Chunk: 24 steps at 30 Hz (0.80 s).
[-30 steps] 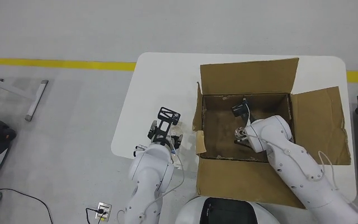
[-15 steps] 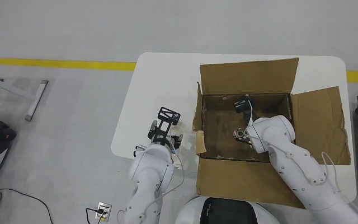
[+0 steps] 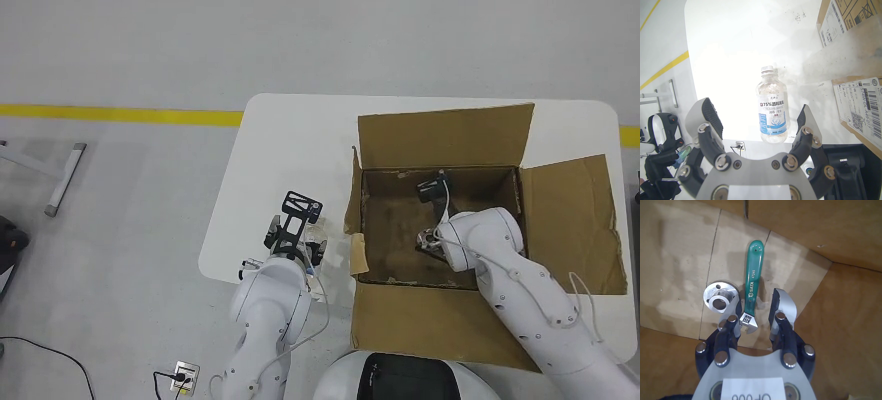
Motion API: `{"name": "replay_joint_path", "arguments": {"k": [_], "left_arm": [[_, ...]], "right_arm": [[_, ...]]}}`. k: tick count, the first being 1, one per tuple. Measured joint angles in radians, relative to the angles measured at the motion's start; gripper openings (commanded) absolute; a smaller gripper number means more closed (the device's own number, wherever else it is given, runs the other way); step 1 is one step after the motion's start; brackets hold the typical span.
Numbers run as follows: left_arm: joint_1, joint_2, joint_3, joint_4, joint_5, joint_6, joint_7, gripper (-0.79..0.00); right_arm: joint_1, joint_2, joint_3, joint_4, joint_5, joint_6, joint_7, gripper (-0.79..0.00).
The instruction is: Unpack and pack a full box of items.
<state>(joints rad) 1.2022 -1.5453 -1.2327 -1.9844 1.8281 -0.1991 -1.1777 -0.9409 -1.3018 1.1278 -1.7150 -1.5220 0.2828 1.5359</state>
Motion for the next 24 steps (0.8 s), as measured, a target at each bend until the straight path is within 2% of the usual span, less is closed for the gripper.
{"name": "replay_joint_path", "arguments": {"k": [3,24], "left_arm": [[0.000,0.000,0.000,0.000,0.000,0.000,0.000,0.000],[0.000,0.000,0.000,0.000,0.000,0.000,0.000,0.000]], "right_arm": [[-0.008,-0.004,0.012,-0.008,-0.005,0.003,-0.001,-0.468],[-0.034,-0.030,0.040,0.036,0.014,0.017,-0.061,-0.453]]}}
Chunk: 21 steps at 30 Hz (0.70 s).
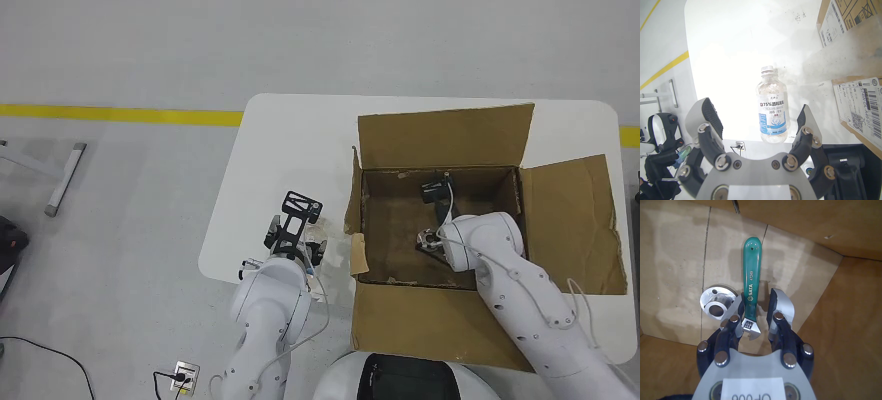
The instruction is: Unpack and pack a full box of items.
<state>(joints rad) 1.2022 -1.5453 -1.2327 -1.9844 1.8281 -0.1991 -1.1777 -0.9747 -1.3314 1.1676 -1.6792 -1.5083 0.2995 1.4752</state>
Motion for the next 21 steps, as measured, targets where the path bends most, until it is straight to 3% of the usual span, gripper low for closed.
{"name": "replay_joint_path", "arguments": {"k": [14,16,17,19,21], "left_arm": [[0.000,0.000,0.000,0.000,0.000,0.000,0.000,0.000],[0.000,0.000,0.000,0.000,0.000,0.000,0.000,0.000],[0.000,0.000,0.000,0.000,0.000,0.000,0.000,0.000],[0.000,0.000,0.000,0.000,0.000,0.000,0.000,0.000],[0.000,0.000,0.000,0.000,0.000,0.000,0.000,0.000]], "right_arm": [[0.001,-0.012,0.015,0.032,0.012,-0.021,-0.015,-0.477],[0.002,-0.014,0.016,0.035,0.013,-0.024,-0.015,-0.545],[0.003,-0.014,0.017,0.036,0.013,-0.025,-0.016,-0.671],[0.004,-0.016,0.019,0.036,0.013,-0.028,-0.017,-0.785],[0.005,-0.017,0.019,0.031,0.009,-0.029,-0.014,-0.785]]}}
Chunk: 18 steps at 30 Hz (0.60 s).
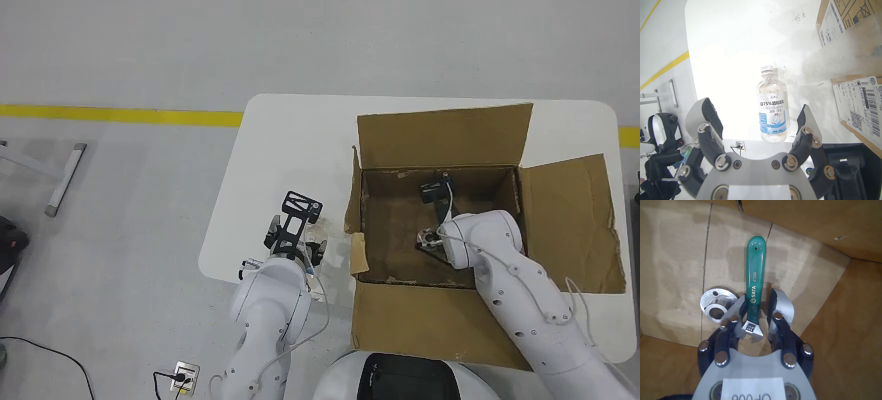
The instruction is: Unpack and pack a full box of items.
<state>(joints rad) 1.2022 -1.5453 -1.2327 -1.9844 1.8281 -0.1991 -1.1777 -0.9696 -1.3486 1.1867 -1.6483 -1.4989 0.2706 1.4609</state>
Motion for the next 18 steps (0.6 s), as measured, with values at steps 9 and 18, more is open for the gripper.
{"name": "replay_joint_path", "arguments": {"k": [9,18], "left_arm": [[0.000,0.000,0.000,0.000,0.000,0.000,0.000,0.000],[0.000,0.000,0.000,0.000,0.000,0.000,0.000,0.000]], "right_arm": [[-0.022,-0.004,0.013,-0.058,-0.015,-0.005,0.006,-0.785],[-0.082,-0.002,0.055,-0.208,-0.017,-0.026,0.011,-0.785]]}}
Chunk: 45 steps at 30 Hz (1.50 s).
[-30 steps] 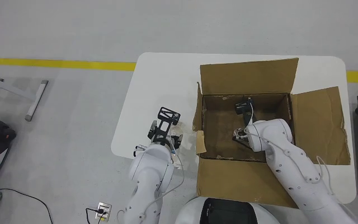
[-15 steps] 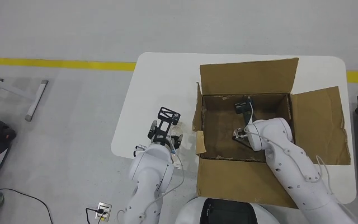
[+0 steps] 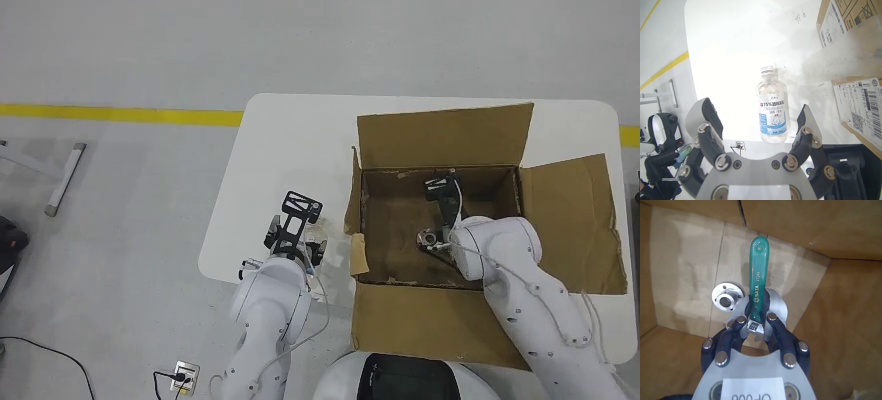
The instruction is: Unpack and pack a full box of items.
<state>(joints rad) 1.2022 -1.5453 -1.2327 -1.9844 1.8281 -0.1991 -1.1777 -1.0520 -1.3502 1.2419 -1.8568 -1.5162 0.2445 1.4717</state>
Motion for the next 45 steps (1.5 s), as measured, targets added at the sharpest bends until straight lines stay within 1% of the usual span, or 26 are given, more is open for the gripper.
{"name": "replay_joint_path", "arguments": {"k": [3,6,10,12,16,18,22,25,28,34,40,43,45], "left_arm": [[0.000,0.000,0.000,0.000,0.000,0.000,0.000,0.000],[0.000,0.000,0.000,0.000,0.000,0.000,0.000,0.000],[0.000,0.000,0.000,0.000,0.000,0.000,0.000,0.000],[0.000,0.000,0.000,0.000,0.000,0.000,0.000,0.000],[0.000,0.000,0.000,0.000,0.000,0.000,0.000,0.000],[0.000,0.000,0.000,0.000,0.000,0.000,0.000,0.000],[0.000,0.000,0.000,0.000,0.000,0.000,0.000,0.000],[0.000,0.000,0.000,0.000,0.000,0.000,0.000,0.000],[0.000,0.000,0.000,0.000,0.000,0.000,0.000,0.000],[0.000,0.000,0.000,0.000,0.000,0.000,0.000,0.000],[0.000,0.000,0.000,0.000,0.000,0.000,0.000,0.000],[0.000,0.000,0.000,0.000,0.000,0.000,0.000,0.000],[0.000,0.000,0.000,0.000,0.000,0.000,0.000,0.000]], "right_arm": [[-0.036,0.001,0.023,-0.107,0.022,-0.010,-0.005,-0.785],[-0.083,0.003,0.074,-0.244,0.102,-0.016,-0.029,-0.785],[-0.155,0.008,0.191,-0.431,0.223,-0.026,-0.076,-0.785],[-0.182,0.010,0.248,-0.492,0.278,-0.033,-0.106,-0.785],[-0.185,0.014,0.387,-0.493,0.436,-0.071,-0.203,-0.785],[-0.188,0.017,0.454,-0.493,0.506,-0.092,-0.226,-0.785],[-0.205,0.026,0.631,-0.493,0.658,-0.151,-0.258,-0.785],[-0.220,0.034,0.755,-0.493,0.765,-0.192,-0.251,-0.785],[-0.247,0.043,0.879,-0.493,0.838,-0.223,-0.240,-0.785],[-0.326,0.055,1.105,-0.493,0.977,-0.256,-0.239,-0.785],[-0.436,0.060,1.277,-0.493,1.089,-0.277,-0.232,-0.785],[-0.497,0.061,1.326,-0.493,1.098,-0.270,-0.219,-0.785],[-0.532,0.063,1.339,-0.493,1.085,-0.265,-0.208,-0.785]]}}
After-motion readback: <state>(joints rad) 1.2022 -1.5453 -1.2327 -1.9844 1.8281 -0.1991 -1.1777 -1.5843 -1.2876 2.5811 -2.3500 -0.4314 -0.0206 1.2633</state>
